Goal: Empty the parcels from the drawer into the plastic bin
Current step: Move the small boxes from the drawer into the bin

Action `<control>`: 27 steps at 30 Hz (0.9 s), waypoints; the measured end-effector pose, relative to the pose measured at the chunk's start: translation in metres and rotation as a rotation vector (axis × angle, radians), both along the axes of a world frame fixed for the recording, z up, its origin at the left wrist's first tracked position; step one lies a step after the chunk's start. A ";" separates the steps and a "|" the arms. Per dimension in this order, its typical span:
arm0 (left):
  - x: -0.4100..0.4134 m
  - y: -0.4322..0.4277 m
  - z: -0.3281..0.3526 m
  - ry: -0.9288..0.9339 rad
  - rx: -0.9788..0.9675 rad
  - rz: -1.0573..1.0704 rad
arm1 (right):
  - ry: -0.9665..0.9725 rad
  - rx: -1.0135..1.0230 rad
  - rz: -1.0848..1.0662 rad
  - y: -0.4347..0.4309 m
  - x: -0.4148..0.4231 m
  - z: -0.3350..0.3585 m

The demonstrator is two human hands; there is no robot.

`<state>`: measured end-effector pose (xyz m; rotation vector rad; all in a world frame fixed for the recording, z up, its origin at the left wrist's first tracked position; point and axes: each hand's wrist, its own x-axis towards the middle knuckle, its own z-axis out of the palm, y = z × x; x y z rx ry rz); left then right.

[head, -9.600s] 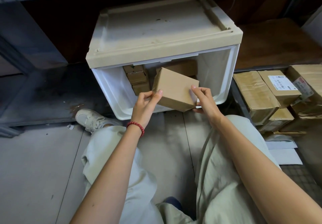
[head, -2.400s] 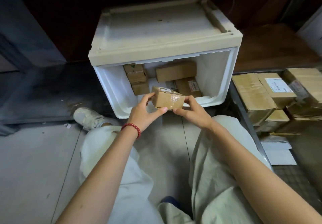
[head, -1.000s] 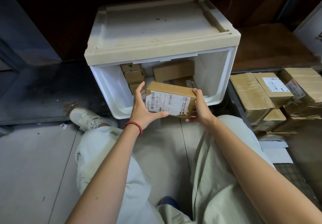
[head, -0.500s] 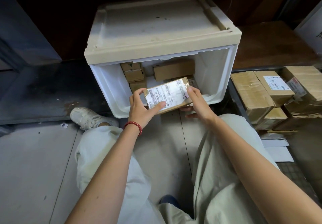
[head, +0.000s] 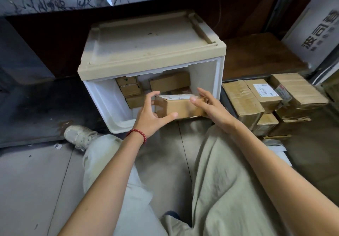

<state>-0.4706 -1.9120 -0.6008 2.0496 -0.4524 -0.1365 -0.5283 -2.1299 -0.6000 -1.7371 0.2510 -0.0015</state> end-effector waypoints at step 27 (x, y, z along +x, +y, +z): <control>-0.071 -0.248 -0.013 -0.581 0.614 -0.496 | 0.371 -0.230 -0.326 -0.198 -0.188 -0.046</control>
